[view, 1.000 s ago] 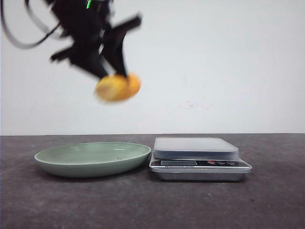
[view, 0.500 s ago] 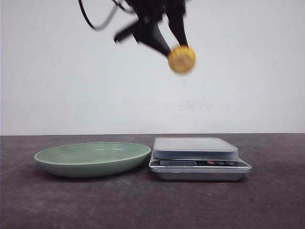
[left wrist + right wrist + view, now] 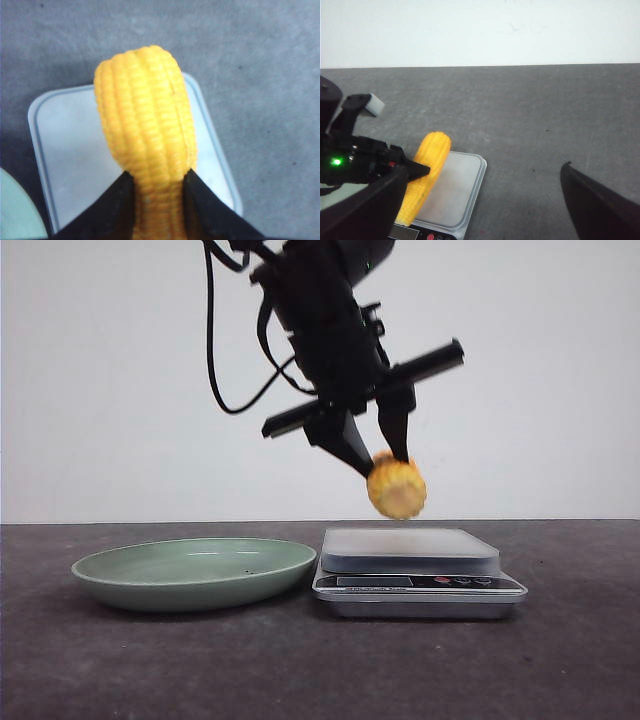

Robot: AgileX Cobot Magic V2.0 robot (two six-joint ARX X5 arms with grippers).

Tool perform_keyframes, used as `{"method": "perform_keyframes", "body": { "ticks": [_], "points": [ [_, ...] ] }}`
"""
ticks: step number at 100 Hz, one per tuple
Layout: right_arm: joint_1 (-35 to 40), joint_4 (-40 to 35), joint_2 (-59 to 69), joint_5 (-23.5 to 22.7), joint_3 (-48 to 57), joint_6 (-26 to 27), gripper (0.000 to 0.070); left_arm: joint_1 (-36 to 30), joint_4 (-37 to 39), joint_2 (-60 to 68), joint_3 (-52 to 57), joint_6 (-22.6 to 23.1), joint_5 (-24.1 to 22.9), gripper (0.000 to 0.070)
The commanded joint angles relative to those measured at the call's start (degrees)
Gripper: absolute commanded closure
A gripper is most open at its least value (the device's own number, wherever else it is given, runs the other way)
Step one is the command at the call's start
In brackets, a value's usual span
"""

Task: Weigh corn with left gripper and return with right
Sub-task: 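Carry the corn over the scale and release it onto the pan, then raise the left gripper away from the scale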

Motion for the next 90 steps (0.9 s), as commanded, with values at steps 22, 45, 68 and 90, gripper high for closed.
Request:
{"method": "perform_keyframes", "body": {
  "ticks": [22,45,68,90],
  "points": [
    [0.1,-0.1,0.2,0.0,1.3,-0.4,0.008,-0.5,0.5,4.3,1.3,0.1,0.4,0.0577],
    [0.1,-0.4,0.2,0.0,1.3,-0.4,0.0081,-0.8,0.7,4.3,1.3,0.9,0.4,0.026],
    [0.1,-0.8,0.2,0.4,1.3,-0.4,0.0081,-1.3,0.5,2.9,1.4,2.8,0.7,0.0227],
    [0.1,-1.2,0.2,0.4,1.3,-0.4,0.008,-1.9,0.3,-3.8,1.4,7.7,-3.6,0.0207]
  ]
}}
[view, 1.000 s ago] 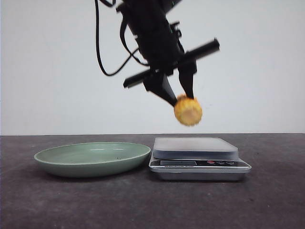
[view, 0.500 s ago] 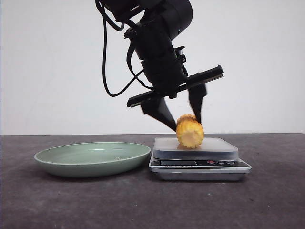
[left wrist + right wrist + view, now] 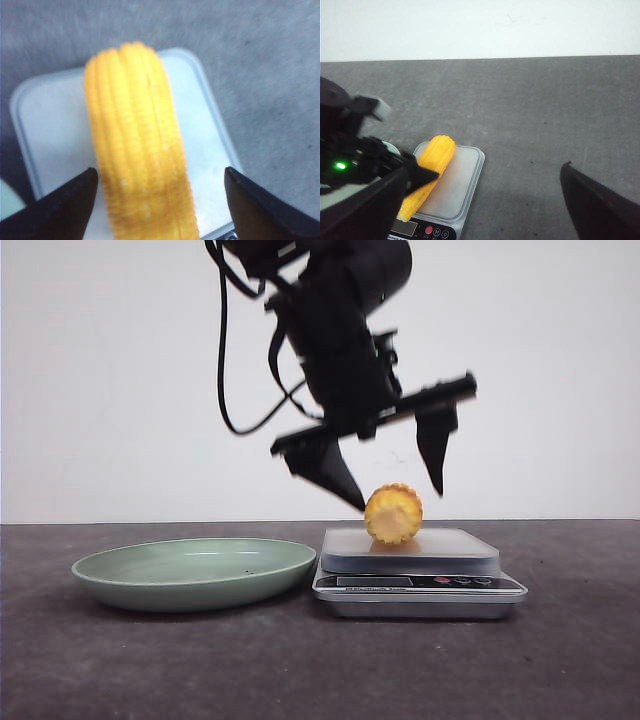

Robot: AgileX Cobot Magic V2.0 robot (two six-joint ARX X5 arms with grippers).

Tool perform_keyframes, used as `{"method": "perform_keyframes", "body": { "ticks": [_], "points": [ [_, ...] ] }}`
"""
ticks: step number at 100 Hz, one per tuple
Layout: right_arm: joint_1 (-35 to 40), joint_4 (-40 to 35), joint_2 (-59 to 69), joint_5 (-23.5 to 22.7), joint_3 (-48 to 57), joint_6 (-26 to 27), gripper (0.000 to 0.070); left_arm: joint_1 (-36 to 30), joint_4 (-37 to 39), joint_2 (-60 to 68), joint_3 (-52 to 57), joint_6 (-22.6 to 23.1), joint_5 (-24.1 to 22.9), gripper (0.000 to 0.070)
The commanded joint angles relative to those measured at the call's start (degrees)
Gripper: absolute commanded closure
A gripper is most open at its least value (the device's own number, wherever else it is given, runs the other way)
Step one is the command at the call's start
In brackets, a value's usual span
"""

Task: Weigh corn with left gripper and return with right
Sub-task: 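Raise the left gripper away from the scale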

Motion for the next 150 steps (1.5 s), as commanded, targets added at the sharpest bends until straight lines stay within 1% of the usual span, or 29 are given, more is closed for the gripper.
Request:
{"method": "perform_keyframes", "body": {
  "ticks": [1,11,21,34,61,68,79,93,97,112,119,131,142,150],
  "points": [
    [0.1,0.4,0.2,0.0,1.3,-0.4,0.008,-0.6,0.6,-3.3,1.3,3.5,-1.8,0.0207],
    [0.1,0.4,0.2,0.1,1.3,-0.4,0.008,-0.5,-1.2,-7.9,1.3,6.6,-5.1,0.0208],
    [0.1,0.4,0.2,0.0,1.3,-0.4,0.008,0.1,-4.8,-13.6,1.3,10.0,-8.9,0.0208],
    [0.1,0.1,0.2,0.0,1.3,-0.4,0.008,0.2,-10.3,-21.7,1.3,12.7,-11.0,0.0208],
    [0.1,-2.8,0.2,0.1,1.3,-2.8,0.008,0.1,-21.4,-41.0,1.3,13.7,-14.0,0.0209],
    [0.1,-2.7,0.2,0.0,1.3,-2.8,0.008,0.1,-23.8,-46.4,1.3,13.8,-15.6,0.0215],
    [0.2,-2.6,0.3,0.0,1.3,-3.0,0.008,0.1,-28.5,-54.9,1.3,13.7,-19.8,0.0215],
    [0.5,-2.6,0.3,0.0,1.3,-3.1,0.008,0.1,-36.2,-64.2,1.2,11.0,-23.0,0.0216],
    [0.6,-2.5,0.3,0.0,1.3,-3.4,0.008,0.1,-38.4,-66.7,1.1,10.6,-24.3,0.0227],
    [1.2,-2.5,0.3,0.0,1.3,-3.6,0.008,0.1,-45.6,-74.6,-0.2,7.7,-32.3,0.0231],
    [1.4,-2.4,0.3,0.1,1.3,-3.6,0.008,0.1,-47.6,-77.7,-1.7,6.1,-34.3,0.0231],
    [1.6,-2.2,0.3,0.0,1.3,-3.6,0.008,0.2,-51.1,-82.4,-5.2,3.9,-34.6,0.0231],
    [1.6,-2.2,0.8,0.0,1.3,-3.6,0.008,0.7,-55.0,-86.1,-9.6,0.1,-34.6,0.023],
    [1.6,-2.2,0.8,0.0,1.3,-3.7,0.008,1.0,-55.8,-88.6,-12.8,-1.5,-34.1,0.023]
  ]
}}
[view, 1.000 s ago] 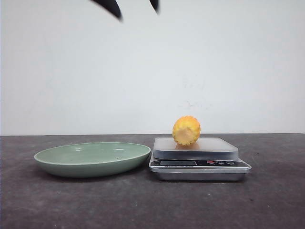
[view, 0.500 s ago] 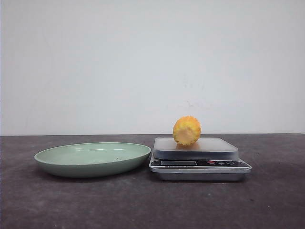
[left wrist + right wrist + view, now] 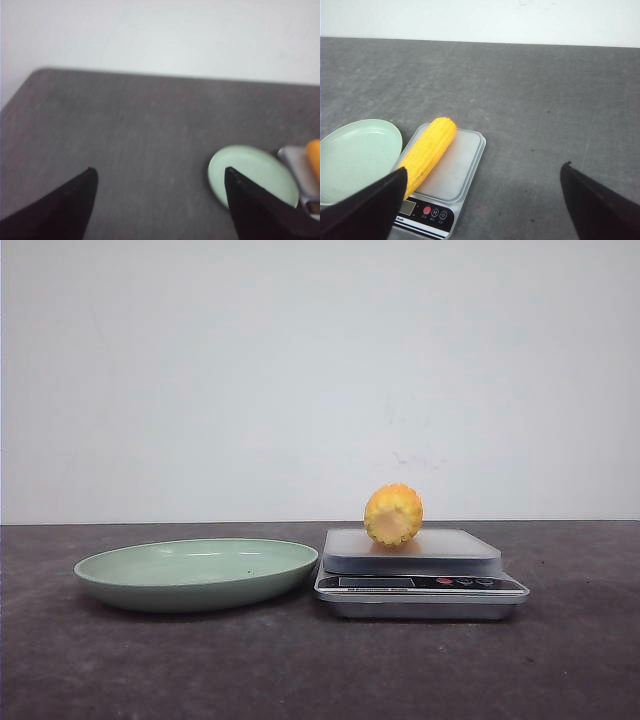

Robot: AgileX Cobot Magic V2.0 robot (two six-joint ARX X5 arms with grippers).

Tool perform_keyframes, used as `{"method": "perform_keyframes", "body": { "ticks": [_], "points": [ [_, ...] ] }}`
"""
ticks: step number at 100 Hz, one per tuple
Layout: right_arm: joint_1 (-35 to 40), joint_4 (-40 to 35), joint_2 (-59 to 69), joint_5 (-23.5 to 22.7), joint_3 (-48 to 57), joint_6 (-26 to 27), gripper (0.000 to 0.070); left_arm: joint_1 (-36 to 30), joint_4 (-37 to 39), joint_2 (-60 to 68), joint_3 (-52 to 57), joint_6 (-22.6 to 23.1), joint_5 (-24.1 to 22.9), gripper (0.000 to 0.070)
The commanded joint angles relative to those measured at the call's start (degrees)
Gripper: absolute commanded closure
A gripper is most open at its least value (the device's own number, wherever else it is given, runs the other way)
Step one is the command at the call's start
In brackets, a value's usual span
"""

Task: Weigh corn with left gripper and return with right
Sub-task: 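Raise the left gripper away from the scale, then lower the right gripper onto the corn cob on the scale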

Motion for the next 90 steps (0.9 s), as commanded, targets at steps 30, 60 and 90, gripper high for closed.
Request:
{"method": "perform_keyframes", "body": {
  "ticks": [30,60,90],
  "points": [
    [5.7,4.4,5.4,0.1,1.3,0.1,0.008,-0.2,0.7,-5.5,-5.8,-5.4,0.6,0.0229],
    [18.6,10.1,23.2,7.8,7.1,3.3,0.008,-0.2,3.1,-5.5,-5.8,-5.4,1.4,0.023],
    [21.2,12.0,43.3,8.0,15.6,8.2,0.008,-0.2,2.9,-5.5,-5.8,-5.4,1.4,0.023]
  ]
}}
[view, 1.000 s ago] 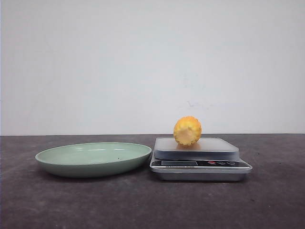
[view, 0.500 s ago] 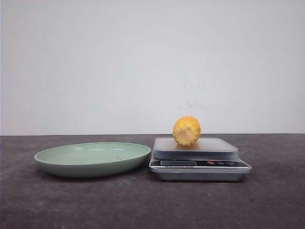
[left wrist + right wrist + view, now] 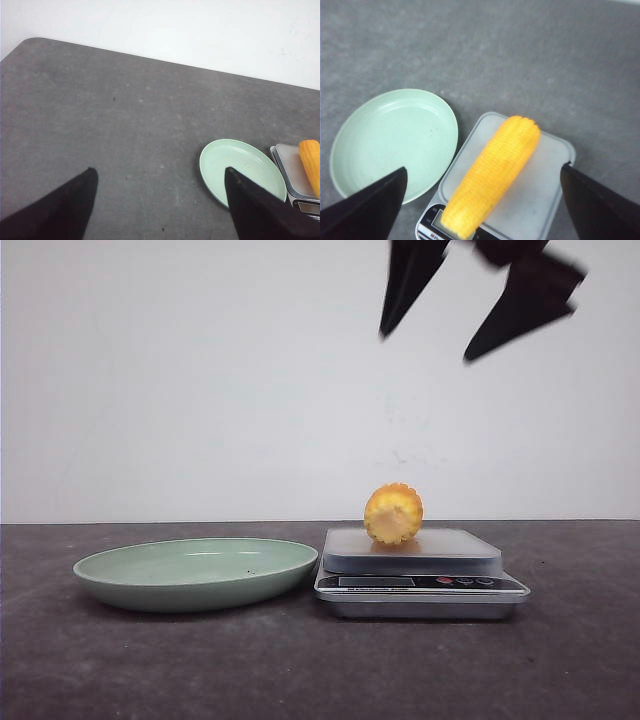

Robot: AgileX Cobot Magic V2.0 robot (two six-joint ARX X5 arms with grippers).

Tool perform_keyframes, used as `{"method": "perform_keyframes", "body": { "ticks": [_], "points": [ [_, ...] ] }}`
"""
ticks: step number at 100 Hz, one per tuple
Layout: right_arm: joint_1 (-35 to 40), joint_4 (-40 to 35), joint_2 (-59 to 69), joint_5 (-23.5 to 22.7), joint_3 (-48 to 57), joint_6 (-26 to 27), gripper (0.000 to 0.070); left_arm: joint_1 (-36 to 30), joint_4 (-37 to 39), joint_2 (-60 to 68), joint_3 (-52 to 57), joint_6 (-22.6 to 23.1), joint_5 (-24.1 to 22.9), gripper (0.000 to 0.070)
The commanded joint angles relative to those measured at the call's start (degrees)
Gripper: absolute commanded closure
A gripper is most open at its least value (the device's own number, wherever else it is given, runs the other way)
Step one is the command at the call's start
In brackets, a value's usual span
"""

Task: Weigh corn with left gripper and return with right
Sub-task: 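Lower the right gripper onto the corn cob on the scale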

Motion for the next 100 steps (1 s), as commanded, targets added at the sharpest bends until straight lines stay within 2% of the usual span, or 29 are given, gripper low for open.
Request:
{"method": "perform_keyframes", "body": {
  "ticks": [1,48,61,72,79,100],
  "points": [
    [0.3,0.8,3.6,0.3,2.0,1.9,0.008,-0.4,0.5,0.0,0.7,-0.4,0.0,0.023],
    [0.7,0.9,20.3,0.2,3.7,6.5,0.0082,-0.4,0.4,0.0,0.7,-0.2,0.1,0.023],
    [0.7,0.5,22.1,-0.3,3.7,7.3,0.0163,-0.4,0.4,0.0,0.7,0.2,0.1,0.023],
    [0.8,0.4,22.6,-0.2,3.7,8.1,0.0183,-0.4,0.4,0.0,0.7,0.2,0.1,0.023],
    [0.9,0.6,22.6,-0.2,3.7,8.1,0.0269,-0.4,0.4,0.0,0.7,0.2,0.1,0.023],
    [1.2,1.3,22.6,-0.1,3.7,8.0,0.0652,-0.4,0.4,0.0,0.7,0.4,0.1,0.023]
  ]
}}
